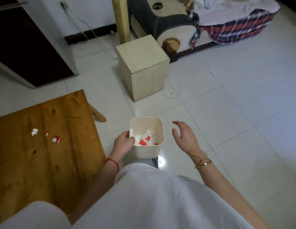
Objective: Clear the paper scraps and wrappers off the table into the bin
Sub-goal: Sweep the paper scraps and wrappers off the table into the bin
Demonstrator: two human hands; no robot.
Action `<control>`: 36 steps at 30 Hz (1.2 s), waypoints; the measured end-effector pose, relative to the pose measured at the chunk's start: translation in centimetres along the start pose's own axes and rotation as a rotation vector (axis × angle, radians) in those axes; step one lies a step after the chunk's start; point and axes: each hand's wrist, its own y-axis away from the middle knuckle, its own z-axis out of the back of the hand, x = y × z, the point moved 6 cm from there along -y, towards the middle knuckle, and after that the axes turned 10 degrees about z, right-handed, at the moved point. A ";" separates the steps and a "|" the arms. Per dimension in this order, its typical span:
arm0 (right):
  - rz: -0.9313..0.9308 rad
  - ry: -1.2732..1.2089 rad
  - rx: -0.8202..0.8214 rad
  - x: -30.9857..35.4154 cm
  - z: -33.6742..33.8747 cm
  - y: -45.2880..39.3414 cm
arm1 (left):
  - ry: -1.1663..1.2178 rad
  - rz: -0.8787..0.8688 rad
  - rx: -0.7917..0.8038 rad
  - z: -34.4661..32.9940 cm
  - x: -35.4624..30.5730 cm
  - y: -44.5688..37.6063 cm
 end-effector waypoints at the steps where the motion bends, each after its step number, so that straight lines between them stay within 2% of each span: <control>1: 0.019 0.005 0.016 0.3 0.3 -2.5 | 0.018 0.009 -0.017 0.5 -1.2 -1.1; 9: 0.226 0.019 0.155 5.1 0.4 -20.0 | 0.176 0.080 -0.190 6.2 -8.3 -7.7; 18: 0.545 0.090 0.406 14.4 -5.5 -33.7 | 0.476 0.268 -0.374 12.0 -8.5 -12.2; 28: 0.980 0.164 0.769 25.7 -15.8 -45.2 | 0.876 0.541 -0.630 15.0 -6.6 -15.7; 36: 1.262 0.199 1.019 32.9 -21.7 -50.0 | 1.149 0.700 -0.820 14.8 -7.4 -18.0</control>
